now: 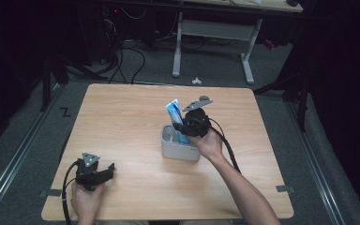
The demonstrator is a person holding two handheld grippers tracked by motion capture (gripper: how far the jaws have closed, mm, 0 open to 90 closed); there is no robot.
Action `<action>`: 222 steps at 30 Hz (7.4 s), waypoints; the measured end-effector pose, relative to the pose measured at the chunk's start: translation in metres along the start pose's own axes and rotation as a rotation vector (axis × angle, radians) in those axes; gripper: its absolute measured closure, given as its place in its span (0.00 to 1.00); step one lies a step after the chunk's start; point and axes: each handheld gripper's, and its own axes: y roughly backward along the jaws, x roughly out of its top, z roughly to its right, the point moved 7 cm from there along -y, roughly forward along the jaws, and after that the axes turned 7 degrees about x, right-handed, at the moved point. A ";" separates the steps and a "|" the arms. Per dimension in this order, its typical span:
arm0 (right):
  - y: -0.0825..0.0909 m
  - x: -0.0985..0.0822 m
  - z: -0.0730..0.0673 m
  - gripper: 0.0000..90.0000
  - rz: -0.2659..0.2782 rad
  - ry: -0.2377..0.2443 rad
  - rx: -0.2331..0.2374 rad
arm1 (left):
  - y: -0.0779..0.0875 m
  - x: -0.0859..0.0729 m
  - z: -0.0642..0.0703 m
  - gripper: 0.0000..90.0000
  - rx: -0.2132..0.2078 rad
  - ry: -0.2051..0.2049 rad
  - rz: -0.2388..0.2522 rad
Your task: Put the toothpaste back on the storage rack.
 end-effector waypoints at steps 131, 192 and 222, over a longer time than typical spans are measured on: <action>0.138 -0.054 0.036 0.58 0.321 -0.140 -0.042 | 0.000 0.000 0.000 0.30 0.002 0.004 0.002; 0.146 -0.130 0.055 0.58 0.321 -0.274 -0.086 | 0.000 0.000 0.000 0.30 0.001 0.003 0.002; 0.129 -0.161 0.059 0.59 0.277 -0.334 -0.099 | 0.000 0.000 0.000 0.30 0.001 0.004 0.002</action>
